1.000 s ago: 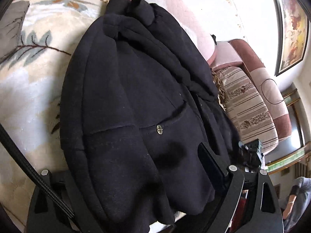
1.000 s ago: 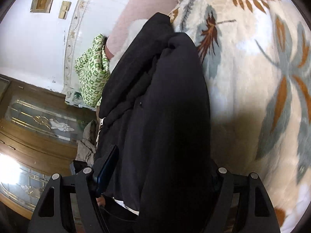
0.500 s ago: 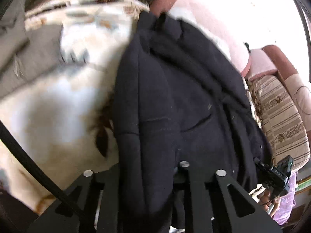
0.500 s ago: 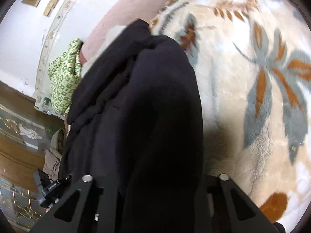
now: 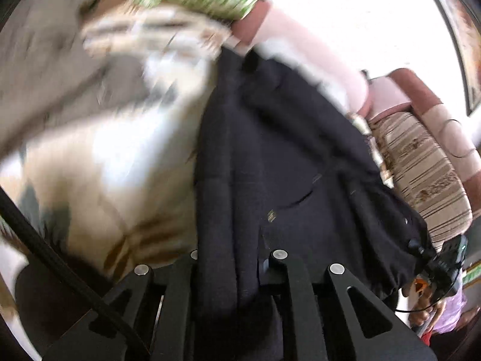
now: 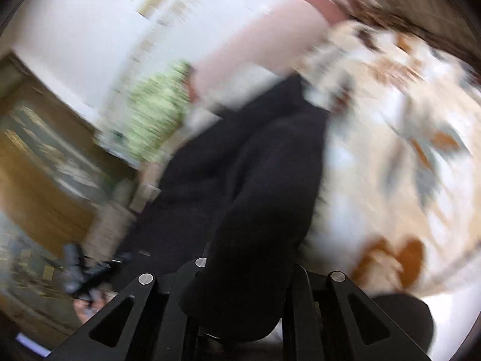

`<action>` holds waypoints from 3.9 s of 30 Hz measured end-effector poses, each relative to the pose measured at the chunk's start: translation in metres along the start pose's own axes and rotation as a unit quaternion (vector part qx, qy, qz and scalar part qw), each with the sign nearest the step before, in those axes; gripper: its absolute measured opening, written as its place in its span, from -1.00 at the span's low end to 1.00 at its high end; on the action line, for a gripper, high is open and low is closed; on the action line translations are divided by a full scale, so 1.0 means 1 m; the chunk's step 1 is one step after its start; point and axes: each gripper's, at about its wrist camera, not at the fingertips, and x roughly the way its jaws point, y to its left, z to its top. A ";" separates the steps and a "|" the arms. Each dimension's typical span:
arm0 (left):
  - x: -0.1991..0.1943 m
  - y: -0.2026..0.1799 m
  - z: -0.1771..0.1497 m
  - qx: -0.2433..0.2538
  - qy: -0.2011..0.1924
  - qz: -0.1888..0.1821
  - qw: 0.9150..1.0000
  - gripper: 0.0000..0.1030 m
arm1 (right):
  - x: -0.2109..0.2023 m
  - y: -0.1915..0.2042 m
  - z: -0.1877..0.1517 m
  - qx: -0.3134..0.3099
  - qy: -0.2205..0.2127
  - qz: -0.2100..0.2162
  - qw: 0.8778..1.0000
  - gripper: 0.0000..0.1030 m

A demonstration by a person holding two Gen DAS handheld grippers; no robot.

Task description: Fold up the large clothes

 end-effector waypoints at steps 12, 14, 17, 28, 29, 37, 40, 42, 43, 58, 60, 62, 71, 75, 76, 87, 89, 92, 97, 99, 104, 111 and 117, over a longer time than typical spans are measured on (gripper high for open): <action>-0.031 -0.036 0.028 0.034 -0.048 -0.006 0.998 -0.74 | 0.001 -0.008 0.014 0.036 0.009 0.027 0.999 -0.76; -0.041 -0.046 0.047 0.039 -0.059 -0.018 0.997 -0.74 | -0.006 0.009 0.034 0.019 -0.007 0.034 0.999 -0.76; -0.049 -0.070 0.089 0.048 -0.079 -0.019 0.996 -0.74 | -0.008 0.034 0.072 -0.004 -0.029 0.041 0.999 -0.76; 0.041 -0.116 0.283 -0.014 -0.060 0.039 0.997 -0.73 | 0.084 0.074 0.239 -0.008 -0.052 -0.044 0.998 -0.75; 0.058 -0.110 0.294 -0.031 -0.048 0.043 0.997 -0.73 | 0.101 0.068 0.250 0.002 -0.048 -0.062 0.997 -0.75; 0.184 -0.069 0.324 -0.092 0.025 0.080 0.992 -0.64 | 0.220 0.011 0.285 0.071 0.007 -0.132 0.989 -0.69; 0.197 -0.065 0.326 -0.104 0.032 0.067 0.992 -0.59 | 0.244 -0.012 0.280 0.110 0.003 -0.122 0.986 -0.56; 0.190 -0.064 0.329 -0.105 0.029 0.041 0.993 -0.42 | 0.249 -0.021 0.279 0.133 0.005 -0.111 0.985 -0.49; 0.182 -0.063 0.331 -0.104 0.019 0.018 0.994 -0.22 | 0.247 -0.024 0.281 0.144 0.006 -0.099 0.985 -0.35; 0.052 -0.110 0.303 0.018 -0.128 0.057 0.990 0.54 | 0.103 0.081 0.272 -0.020 -0.142 -0.093 0.985 0.43; 0.060 -0.125 0.289 0.052 -0.118 0.054 0.990 0.54 | 0.106 0.100 0.246 -0.053 -0.105 -0.055 0.992 0.05; 0.072 -0.138 0.277 0.080 -0.109 0.059 0.989 0.54 | 0.117 0.112 0.223 -0.080 -0.076 -0.029 0.993 -0.11; 0.188 -0.140 0.290 0.085 -0.065 0.174 0.979 0.55 | 0.244 0.113 0.205 -0.163 -0.011 -0.120 0.979 -0.17; 0.221 -0.109 0.321 0.036 -0.059 0.174 0.982 0.75 | 0.293 0.091 0.235 -0.156 0.000 -0.155 0.976 -0.01; 0.229 -0.104 0.329 0.034 -0.057 0.176 0.982 0.82 | 0.307 0.082 0.244 -0.143 0.006 -0.155 0.978 0.04; 0.279 -0.044 0.356 -0.078 -0.019 0.070 0.994 1.00 | 0.345 0.031 0.282 -0.034 -0.029 -0.050 0.998 0.04; 0.275 -0.046 0.355 -0.079 -0.009 0.069 0.994 1.00 | 0.345 0.034 0.281 -0.033 -0.032 -0.047 0.998 0.04; 0.244 -0.048 0.357 -0.083 -0.011 0.089 0.993 0.99 | 0.343 0.047 0.283 -0.049 -0.017 -0.078 0.996 0.04; 0.158 -0.042 0.351 -0.091 -0.070 0.101 0.988 0.98 | 0.280 0.073 0.286 -0.057 -0.053 -0.111 0.991 0.08; 0.129 -0.045 0.342 -0.069 -0.092 0.122 0.986 0.99 | 0.254 0.074 0.281 -0.059 -0.075 -0.120 0.988 0.08; 0.110 -0.048 0.313 -0.035 -0.105 0.157 0.981 0.99 | 0.225 0.036 0.252 -0.049 -0.077 -0.185 0.978 0.04; 0.100 -0.046 0.263 -0.035 -0.110 0.147 0.982 0.99 | 0.250 -0.014 0.241 -0.032 -0.060 -0.243 0.968 -0.15; 0.064 -0.071 0.215 0.027 -0.159 0.198 0.967 0.99 | 0.228 0.037 0.228 -0.117 -0.074 -0.330 0.934 0.02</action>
